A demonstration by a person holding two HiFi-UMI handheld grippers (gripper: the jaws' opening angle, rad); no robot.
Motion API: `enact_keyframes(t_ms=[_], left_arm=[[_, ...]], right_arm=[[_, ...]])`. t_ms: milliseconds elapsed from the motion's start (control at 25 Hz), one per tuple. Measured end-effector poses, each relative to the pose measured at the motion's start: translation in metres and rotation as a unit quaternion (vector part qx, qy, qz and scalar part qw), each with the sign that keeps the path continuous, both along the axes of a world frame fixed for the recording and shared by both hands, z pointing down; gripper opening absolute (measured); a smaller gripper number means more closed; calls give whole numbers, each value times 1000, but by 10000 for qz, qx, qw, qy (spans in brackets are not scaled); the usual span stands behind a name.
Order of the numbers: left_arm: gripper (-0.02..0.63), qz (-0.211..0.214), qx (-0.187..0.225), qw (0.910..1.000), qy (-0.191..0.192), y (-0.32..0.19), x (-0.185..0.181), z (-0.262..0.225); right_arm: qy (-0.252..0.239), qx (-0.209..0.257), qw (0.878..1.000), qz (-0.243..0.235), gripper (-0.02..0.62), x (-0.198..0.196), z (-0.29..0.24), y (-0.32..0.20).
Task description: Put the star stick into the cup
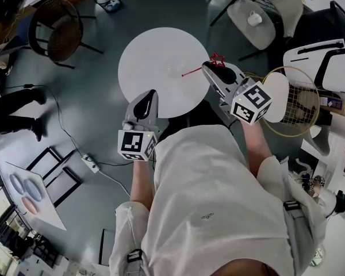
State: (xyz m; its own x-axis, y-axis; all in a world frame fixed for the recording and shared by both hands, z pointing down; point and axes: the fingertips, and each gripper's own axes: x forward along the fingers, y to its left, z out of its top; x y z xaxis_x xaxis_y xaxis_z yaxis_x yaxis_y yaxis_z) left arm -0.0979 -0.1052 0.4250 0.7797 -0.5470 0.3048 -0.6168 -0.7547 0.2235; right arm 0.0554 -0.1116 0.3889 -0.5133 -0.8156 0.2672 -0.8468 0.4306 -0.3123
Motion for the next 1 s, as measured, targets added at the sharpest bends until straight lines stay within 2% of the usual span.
enact_keyframes(t_ms=[600, 1000], left_arm=[[11, -844, -31, 9964, -95, -41, 12, -15], [11, -1392, -202, 9897, -273, -53, 17, -5]], right_arm=[[-294, -145, 9956, -877, 20, -7, 8, -63], [-454, -574, 9860, -1501, 20, -17, 51, -88]])
